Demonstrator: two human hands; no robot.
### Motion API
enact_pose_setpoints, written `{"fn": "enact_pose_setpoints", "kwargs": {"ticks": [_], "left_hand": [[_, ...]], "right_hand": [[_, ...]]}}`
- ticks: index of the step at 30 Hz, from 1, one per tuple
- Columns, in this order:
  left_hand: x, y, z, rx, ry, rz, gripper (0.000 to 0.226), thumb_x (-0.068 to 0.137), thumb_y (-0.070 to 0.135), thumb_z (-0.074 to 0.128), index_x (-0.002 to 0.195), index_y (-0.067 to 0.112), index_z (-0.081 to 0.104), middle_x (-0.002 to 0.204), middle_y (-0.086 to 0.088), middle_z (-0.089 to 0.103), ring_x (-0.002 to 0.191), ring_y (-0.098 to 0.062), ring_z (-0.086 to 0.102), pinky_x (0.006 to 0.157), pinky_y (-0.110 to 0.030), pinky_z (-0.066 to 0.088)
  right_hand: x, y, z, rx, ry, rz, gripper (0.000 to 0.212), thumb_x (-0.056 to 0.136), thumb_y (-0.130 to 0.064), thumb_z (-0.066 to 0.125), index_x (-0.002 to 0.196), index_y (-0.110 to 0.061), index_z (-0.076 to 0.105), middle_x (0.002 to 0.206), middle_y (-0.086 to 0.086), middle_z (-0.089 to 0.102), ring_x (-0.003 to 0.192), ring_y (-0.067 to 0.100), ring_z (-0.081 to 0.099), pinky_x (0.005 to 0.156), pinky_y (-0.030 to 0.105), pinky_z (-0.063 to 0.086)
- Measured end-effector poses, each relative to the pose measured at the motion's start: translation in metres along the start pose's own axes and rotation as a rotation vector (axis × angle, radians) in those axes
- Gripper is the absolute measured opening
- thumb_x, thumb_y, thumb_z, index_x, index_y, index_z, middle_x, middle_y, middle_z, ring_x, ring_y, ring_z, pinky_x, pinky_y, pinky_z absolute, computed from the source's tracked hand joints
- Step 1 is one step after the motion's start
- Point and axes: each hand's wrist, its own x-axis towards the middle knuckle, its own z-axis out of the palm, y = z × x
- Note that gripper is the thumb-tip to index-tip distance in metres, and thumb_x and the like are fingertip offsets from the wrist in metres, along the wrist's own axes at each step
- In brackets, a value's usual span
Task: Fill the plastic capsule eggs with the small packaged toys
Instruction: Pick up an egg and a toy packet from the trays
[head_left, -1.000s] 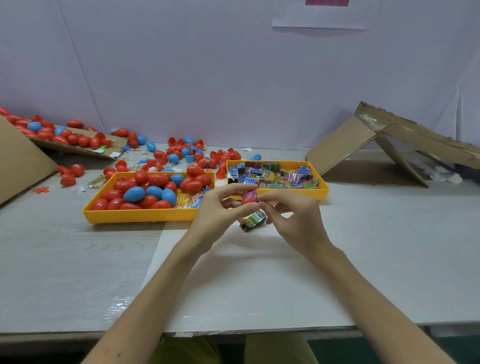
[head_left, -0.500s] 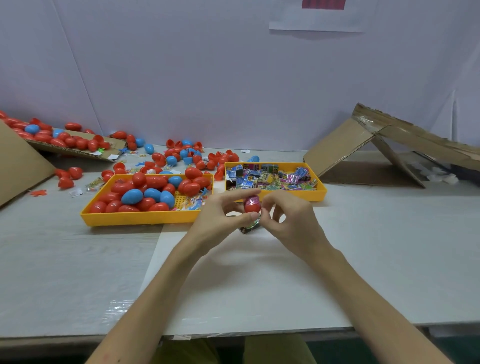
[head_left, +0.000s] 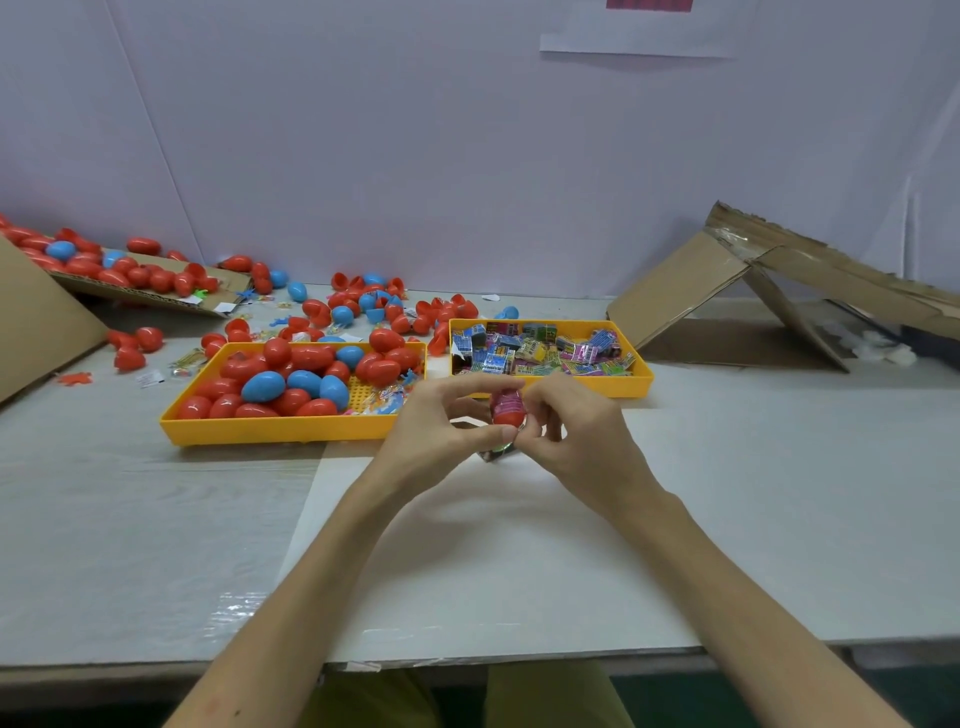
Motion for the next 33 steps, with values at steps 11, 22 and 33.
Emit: {"fn": "enact_pose_setpoints", "kwargs": {"ticks": [11,22,33], "left_hand": [[-0.0010,0.0002,0.0032,0.006,0.047,0.002,0.040,0.077,0.003,0.084,0.110,0.024,0.075,0.103,0.011,0.073,0.088,-0.015,0.072,0.076,-0.029,0.061],[0.0009,-0.0020,0.0006,-0.177,0.095,-0.093,0.039,0.078,0.005,0.084,0.112,0.021,0.070,0.110,-0.006,0.071,0.093,-0.026,0.075,0.076,-0.031,0.060],[0.0021,-0.0009,0.0004,-0.322,0.094,-0.136,0.025,0.093,0.027,0.066,0.115,0.018,0.073,0.108,-0.006,0.076,0.098,-0.026,0.074,0.079,-0.030,0.060]], "right_hand": [[-0.0018,0.0026,0.0038,0.037,-0.029,0.049,0.012,0.079,0.003,0.064,0.083,-0.006,0.056,0.076,-0.001,0.050,0.066,0.011,0.040,0.057,0.019,0.036],[-0.0030,0.0012,0.0087,0.120,-0.015,-0.018,0.044,0.082,-0.008,0.079,0.124,-0.008,0.066,0.115,0.003,0.065,0.090,0.010,0.063,0.082,0.025,0.054],[0.0023,0.0024,0.0033,0.423,0.094,0.289,0.034,0.082,-0.002,0.080,0.112,-0.017,0.075,0.099,-0.006,0.076,0.088,0.010,0.073,0.079,0.023,0.058]]}}
